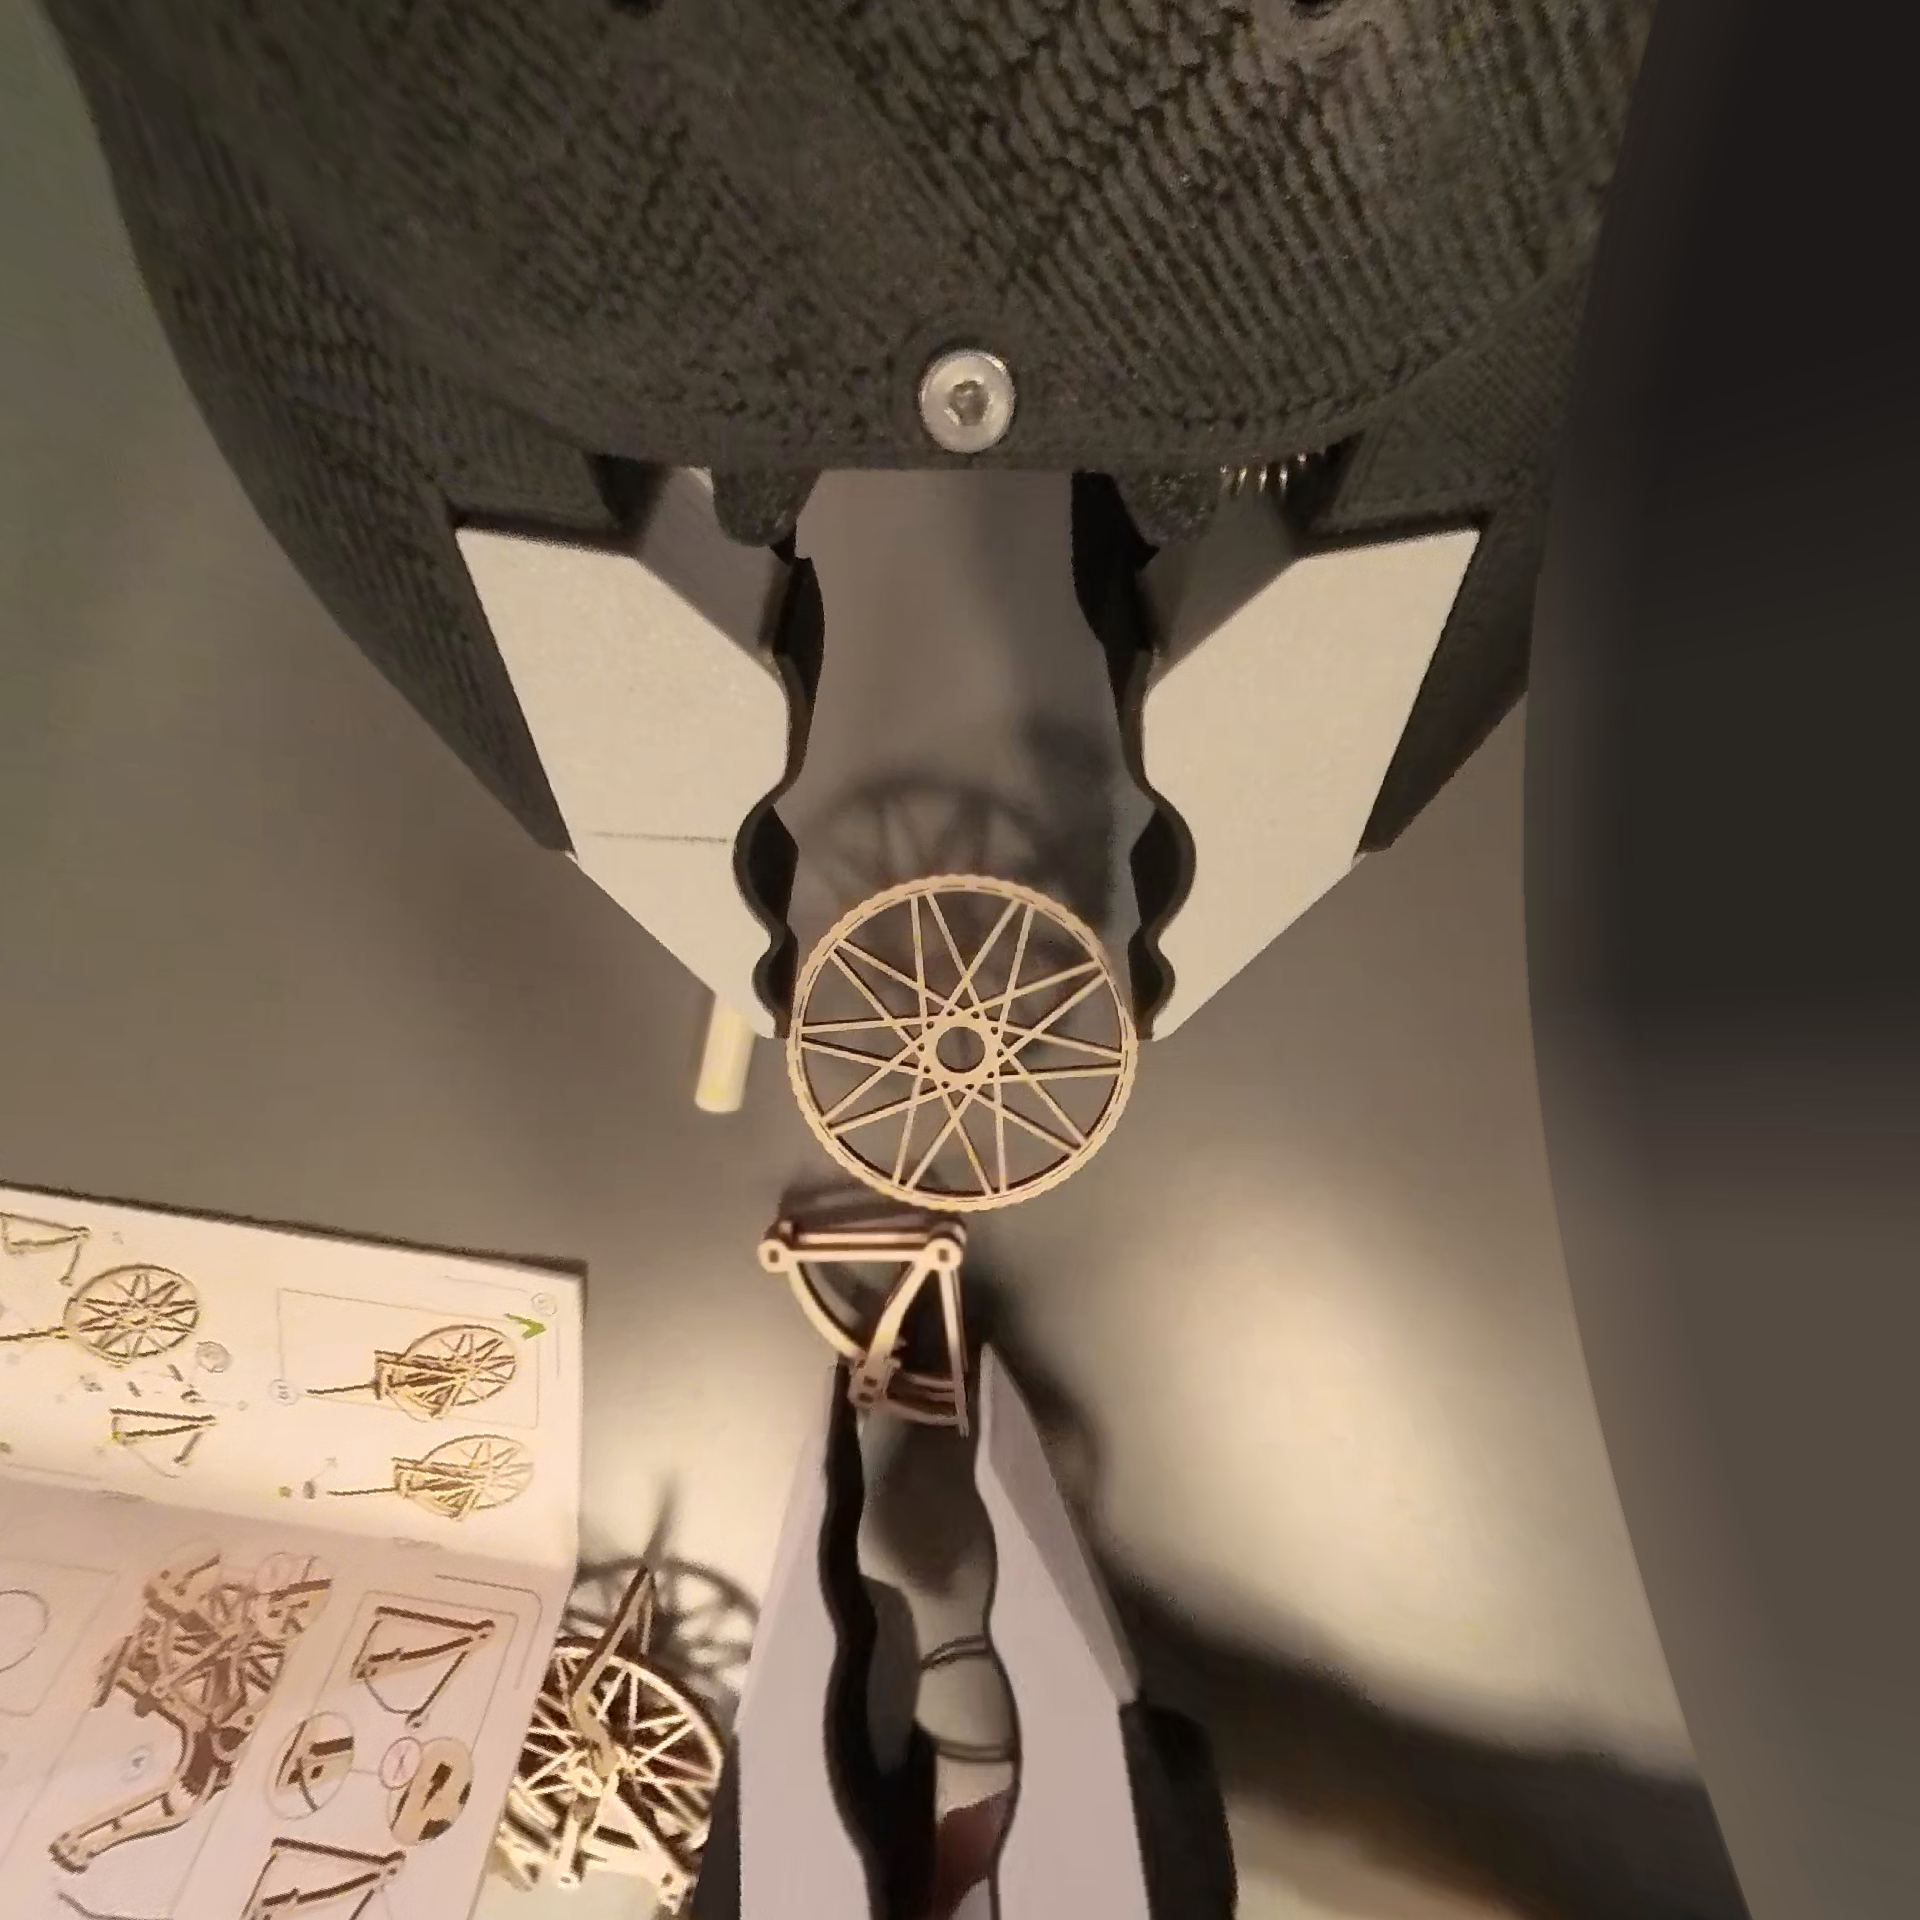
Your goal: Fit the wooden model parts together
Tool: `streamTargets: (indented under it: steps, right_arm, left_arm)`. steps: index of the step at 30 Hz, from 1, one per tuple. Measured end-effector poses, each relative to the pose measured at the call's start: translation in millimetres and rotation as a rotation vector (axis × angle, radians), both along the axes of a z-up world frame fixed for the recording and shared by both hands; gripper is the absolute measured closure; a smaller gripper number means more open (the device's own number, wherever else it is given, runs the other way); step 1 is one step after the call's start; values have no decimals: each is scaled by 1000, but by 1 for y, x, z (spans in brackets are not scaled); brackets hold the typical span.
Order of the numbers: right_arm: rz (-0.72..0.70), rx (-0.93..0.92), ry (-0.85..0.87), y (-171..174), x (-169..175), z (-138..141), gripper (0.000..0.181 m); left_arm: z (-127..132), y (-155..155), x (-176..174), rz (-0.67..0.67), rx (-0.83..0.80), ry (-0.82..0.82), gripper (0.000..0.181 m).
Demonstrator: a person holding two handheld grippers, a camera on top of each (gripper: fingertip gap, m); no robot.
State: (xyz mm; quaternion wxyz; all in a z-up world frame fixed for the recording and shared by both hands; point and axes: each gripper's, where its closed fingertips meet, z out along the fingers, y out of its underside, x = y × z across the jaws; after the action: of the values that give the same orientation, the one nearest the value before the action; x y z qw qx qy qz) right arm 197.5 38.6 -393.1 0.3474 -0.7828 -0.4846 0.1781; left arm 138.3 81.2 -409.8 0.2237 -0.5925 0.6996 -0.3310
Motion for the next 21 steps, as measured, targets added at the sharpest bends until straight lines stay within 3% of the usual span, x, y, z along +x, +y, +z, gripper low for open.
streamTargets:
  steps: [5,10,21]
  right_arm:
    - [-53,-73,32,12,-1,5,118]
    - [-103,-139,57,23,-3,7,118]
    - [-100,-196,53,22,-6,1,118]
  left_arm:
    - [9,11,4,160,-241,-17,151]
    - [12,11,6,220,-376,-9,151]
    - [10,13,4,233,-380,-5,151]
